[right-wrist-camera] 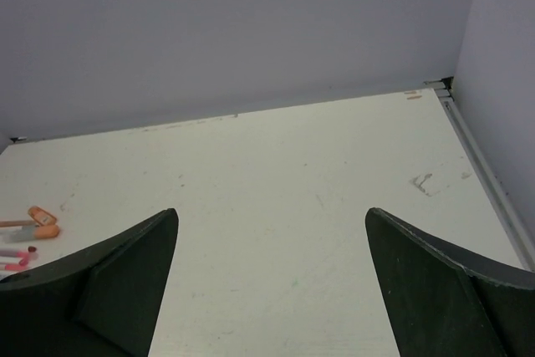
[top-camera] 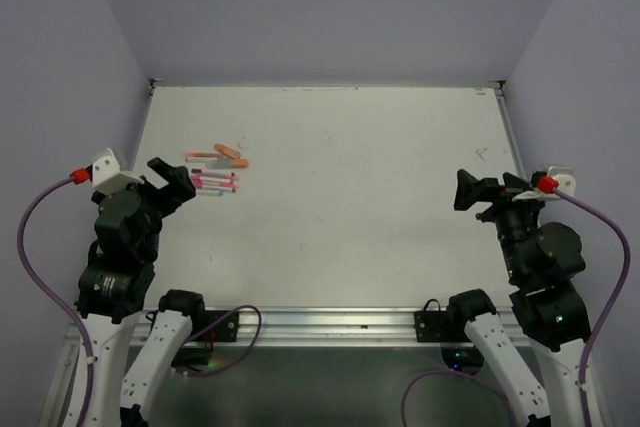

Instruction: Open the pen caps

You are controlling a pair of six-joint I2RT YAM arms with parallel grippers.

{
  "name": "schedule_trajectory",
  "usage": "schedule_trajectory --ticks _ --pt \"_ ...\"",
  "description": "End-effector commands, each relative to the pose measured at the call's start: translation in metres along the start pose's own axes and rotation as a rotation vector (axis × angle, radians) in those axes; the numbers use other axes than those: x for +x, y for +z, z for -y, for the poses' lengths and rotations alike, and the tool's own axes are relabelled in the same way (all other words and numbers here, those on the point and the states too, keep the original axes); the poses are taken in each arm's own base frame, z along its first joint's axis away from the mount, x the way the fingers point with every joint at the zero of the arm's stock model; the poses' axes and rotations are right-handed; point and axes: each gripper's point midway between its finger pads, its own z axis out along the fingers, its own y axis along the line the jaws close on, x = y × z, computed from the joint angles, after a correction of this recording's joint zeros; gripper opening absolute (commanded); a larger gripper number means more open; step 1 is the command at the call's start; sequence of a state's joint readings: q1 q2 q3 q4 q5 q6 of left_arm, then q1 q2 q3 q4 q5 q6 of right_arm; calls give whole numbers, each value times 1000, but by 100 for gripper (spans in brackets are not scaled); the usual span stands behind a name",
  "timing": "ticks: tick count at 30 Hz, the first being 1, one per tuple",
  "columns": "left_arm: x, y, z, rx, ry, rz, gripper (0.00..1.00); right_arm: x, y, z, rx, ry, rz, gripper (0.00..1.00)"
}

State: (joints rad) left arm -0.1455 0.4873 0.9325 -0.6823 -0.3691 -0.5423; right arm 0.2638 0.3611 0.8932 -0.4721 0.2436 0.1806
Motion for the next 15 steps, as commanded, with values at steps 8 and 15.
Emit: schedule_trajectory --ticks 8,15 --pt "59 53 11 -81 -62 -242 100 60 32 -31 -59 123 -318 99" --pt "111 104 8 -221 -79 -422 100 100 42 -46 -96 167 -497 99"
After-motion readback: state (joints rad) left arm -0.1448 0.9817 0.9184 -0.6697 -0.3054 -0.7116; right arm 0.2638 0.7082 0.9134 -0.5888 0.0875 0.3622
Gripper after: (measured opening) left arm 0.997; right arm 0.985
